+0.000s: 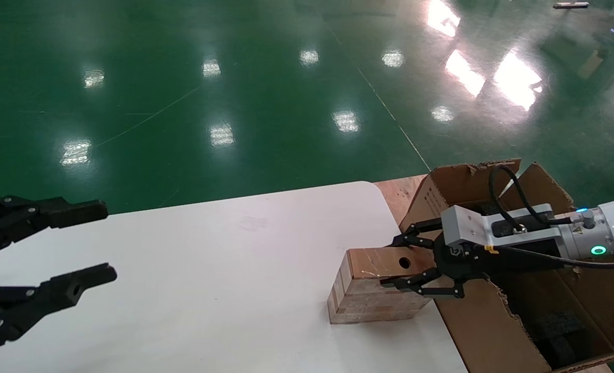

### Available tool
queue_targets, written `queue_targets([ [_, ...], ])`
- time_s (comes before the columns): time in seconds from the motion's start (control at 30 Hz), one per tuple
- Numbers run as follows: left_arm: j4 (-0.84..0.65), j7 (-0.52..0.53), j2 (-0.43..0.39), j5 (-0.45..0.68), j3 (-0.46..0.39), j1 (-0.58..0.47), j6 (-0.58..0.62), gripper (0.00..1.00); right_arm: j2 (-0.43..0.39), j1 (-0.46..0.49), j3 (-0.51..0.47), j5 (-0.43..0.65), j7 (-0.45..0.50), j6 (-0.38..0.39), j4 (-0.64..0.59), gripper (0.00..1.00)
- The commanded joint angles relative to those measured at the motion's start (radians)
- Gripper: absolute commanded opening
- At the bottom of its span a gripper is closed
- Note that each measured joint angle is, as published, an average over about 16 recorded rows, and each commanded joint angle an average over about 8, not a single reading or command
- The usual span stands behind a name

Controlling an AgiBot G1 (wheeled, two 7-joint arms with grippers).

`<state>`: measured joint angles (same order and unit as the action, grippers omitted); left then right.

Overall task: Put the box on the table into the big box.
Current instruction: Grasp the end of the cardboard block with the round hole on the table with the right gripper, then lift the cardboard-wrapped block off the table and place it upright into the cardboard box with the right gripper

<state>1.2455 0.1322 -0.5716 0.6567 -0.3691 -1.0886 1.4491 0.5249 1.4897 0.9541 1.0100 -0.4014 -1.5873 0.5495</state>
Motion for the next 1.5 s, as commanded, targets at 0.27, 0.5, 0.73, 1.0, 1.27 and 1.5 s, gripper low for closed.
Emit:
queue_targets([
  [0.27,0.000,0.000,0.000,0.000,0.000,0.000,0.000,0.00,-0.007,0.011,0.001,-0.017,0.030,0.006,0.035,0.00],
  [0.5,0.000,0.000,0.000,0.000,0.000,0.000,0.000,0.00,-0.063,0.121,-0.014,-0.078,0.208,0.013,0.140,0.00],
  [0.73,0.000,0.000,0.000,0.000,0.000,0.000,0.000,0.00,-0.128,0.259,-0.065,-0.166,0.393,0.023,0.115,0.00],
  [1.0,0.000,0.000,0.000,0.000,0.000,0.000,0.000,0.00,-0.234,0.422,-0.086,-0.071,0.462,0.083,0.024,0.00],
  [1.27,0.000,0.000,0.000,0.000,0.000,0.000,0.000,0.00,-0.349,0.471,-0.054,0.084,0.506,0.150,-0.089,0.00],
  [1.5,0.000,0.000,0.000,0.000,0.000,0.000,0.000,0.64,-0.385,0.414,-0.020,0.113,0.517,0.176,-0.186,0.00],
])
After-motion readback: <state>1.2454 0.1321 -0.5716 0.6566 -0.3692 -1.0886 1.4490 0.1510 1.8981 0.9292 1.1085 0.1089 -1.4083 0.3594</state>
